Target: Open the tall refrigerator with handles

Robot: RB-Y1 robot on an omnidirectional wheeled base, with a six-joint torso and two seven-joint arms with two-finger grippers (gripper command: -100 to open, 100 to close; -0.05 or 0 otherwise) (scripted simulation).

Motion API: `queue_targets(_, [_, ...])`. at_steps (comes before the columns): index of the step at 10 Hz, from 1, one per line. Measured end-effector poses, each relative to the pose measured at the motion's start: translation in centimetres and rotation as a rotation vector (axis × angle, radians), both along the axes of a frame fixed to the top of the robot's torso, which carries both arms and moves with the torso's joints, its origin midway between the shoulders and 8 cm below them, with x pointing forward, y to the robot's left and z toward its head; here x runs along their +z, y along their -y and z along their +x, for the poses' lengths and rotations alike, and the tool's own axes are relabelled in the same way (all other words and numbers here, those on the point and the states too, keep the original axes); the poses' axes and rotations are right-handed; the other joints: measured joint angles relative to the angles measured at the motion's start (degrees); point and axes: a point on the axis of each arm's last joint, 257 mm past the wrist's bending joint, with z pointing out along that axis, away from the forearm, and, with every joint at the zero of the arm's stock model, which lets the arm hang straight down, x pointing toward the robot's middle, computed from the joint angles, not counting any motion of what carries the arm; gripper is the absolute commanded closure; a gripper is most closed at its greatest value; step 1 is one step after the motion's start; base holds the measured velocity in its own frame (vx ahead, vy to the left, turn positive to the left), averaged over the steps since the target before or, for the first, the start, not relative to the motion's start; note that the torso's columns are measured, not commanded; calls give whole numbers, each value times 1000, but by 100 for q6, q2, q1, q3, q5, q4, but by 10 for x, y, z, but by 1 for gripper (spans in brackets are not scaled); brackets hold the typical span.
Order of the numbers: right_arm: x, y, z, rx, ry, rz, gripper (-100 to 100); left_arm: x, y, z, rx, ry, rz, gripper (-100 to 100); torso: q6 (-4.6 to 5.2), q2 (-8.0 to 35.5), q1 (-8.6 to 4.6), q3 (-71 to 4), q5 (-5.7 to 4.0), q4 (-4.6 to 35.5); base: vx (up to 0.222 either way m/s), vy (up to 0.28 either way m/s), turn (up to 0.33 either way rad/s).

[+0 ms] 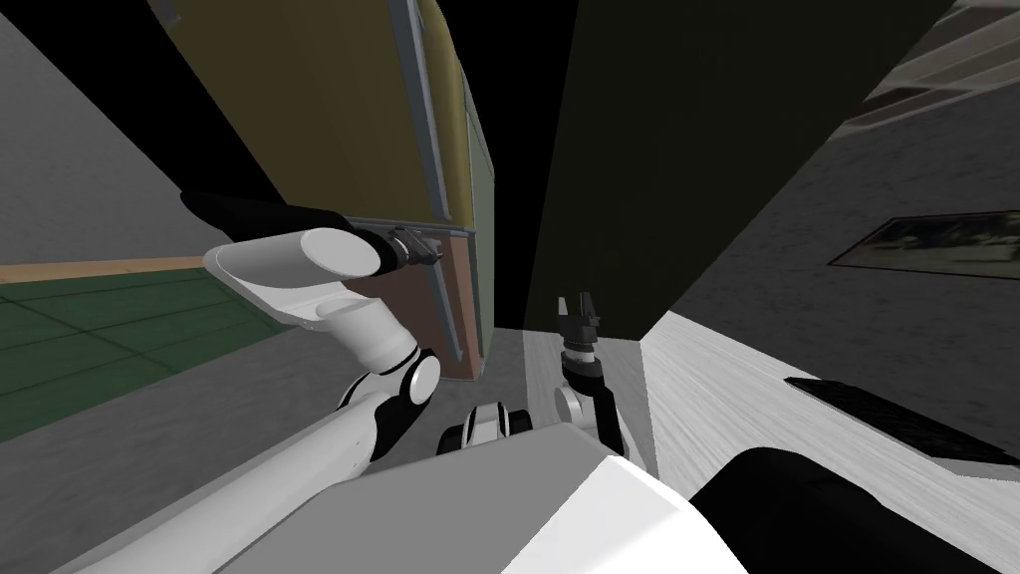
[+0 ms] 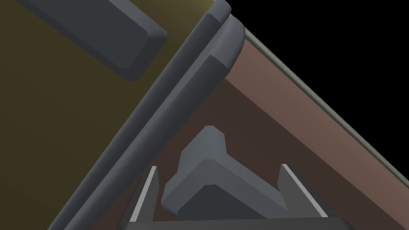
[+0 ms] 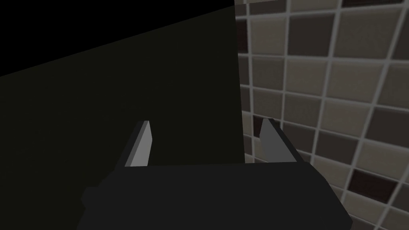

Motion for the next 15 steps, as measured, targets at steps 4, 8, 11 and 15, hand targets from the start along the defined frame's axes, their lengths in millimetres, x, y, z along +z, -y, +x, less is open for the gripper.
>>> queue_targets(4, [0,0,0,0,0,0,0,-2,25,-11,-89,-12,0,100,-4,-42,-24,-32,-11,0,-210,258,-81])
queue_targets(8, [0,0,0,0,0,0,0,3,47,-25,-173,-2,7,100,10,-30,-59,-15,-18,-12,-185,233,-82])
queue_targets(11, [0,0,0,0,0,0,0,6,51,-35,-200,5,-2,100,30,-61,-67,-37,-27,-32,-49,165,-64])
queue_targets(15, [0,0,0,0,0,0,0,10,66,-63,-280,7,-20,100,6,-25,9,-19,4,-15,-55,198,-81])
